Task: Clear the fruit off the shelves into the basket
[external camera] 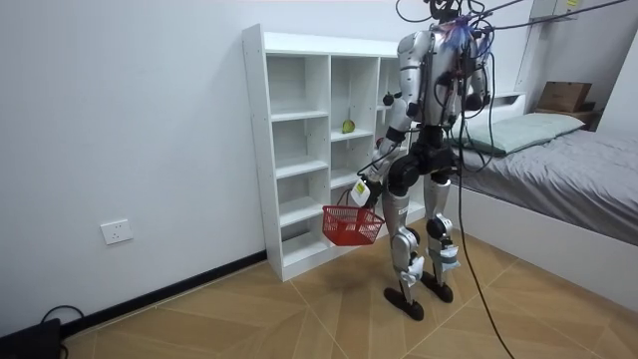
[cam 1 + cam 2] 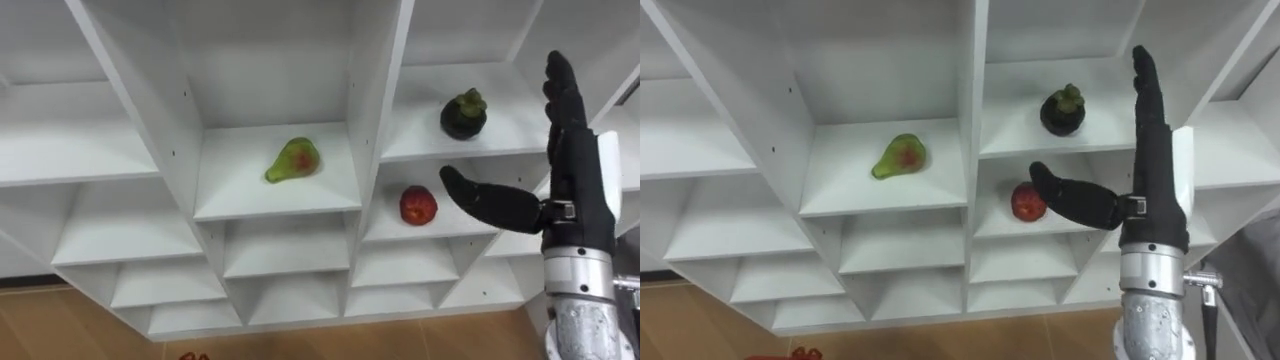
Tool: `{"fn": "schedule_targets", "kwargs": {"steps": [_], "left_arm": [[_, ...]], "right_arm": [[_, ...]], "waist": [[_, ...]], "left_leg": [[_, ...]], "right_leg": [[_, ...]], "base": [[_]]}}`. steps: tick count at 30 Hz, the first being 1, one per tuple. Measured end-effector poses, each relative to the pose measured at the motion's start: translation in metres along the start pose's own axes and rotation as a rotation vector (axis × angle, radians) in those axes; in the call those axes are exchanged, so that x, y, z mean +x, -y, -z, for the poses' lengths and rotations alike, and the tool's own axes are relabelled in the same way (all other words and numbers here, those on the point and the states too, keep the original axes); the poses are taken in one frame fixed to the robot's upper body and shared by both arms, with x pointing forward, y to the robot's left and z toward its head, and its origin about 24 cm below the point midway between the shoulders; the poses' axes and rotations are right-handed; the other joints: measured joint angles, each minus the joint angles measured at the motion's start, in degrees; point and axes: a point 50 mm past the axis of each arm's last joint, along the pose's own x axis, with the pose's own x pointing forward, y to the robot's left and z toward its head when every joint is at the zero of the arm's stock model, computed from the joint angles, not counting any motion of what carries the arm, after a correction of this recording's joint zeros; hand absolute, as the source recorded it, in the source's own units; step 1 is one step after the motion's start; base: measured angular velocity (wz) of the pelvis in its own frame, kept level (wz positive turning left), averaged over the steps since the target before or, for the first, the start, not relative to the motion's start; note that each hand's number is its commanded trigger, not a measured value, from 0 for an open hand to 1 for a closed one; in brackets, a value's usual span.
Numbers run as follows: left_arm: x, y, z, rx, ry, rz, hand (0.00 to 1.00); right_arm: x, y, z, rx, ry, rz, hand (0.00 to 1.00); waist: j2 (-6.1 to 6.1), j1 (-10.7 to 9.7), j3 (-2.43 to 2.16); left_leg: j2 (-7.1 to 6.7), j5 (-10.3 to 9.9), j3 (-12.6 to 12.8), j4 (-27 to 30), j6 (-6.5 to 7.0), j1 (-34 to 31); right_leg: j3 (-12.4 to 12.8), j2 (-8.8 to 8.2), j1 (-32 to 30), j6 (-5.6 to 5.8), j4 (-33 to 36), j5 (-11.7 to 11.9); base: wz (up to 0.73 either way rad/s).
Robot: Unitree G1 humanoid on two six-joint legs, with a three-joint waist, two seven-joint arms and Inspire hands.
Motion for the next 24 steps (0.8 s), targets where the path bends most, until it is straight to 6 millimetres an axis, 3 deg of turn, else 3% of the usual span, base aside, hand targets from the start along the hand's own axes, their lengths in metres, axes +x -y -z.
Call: {"fn": "schedule_targets", "kwargs": {"steps": [6, 24], "left_arm": [[0.002, -0.002, -0.005, 0.024, 0.004, 0.002, 1.00], [0.004, -0.004, -0.016, 0.026, 0.023, 0.010, 1.00]], "right_arm": [[0.005, -0.004, -0.004, -0.009, 0.032, -0.013, 0.00], [0.010, 0.001, 0.006, 0.005, -0.013, -0.010, 0.00]], "waist": [[-0.67, -0.1, -0.09], [-1.10, 1.4, 0.38]], "left_leg": [[-0.01, 0.0, -0.7, 0.0, -0.01, -0.1], [0.00, 0.1, -1.6, 0.0, -0.15, -0.2]], "right_leg": [[-0.8, -0.04, 0.2, 0.00, 0.0, 0.0], [-1.8, -0.06, 0.3, 0.00, -0.1, 0.0]], "base": [[0.06], [0.02]]}}
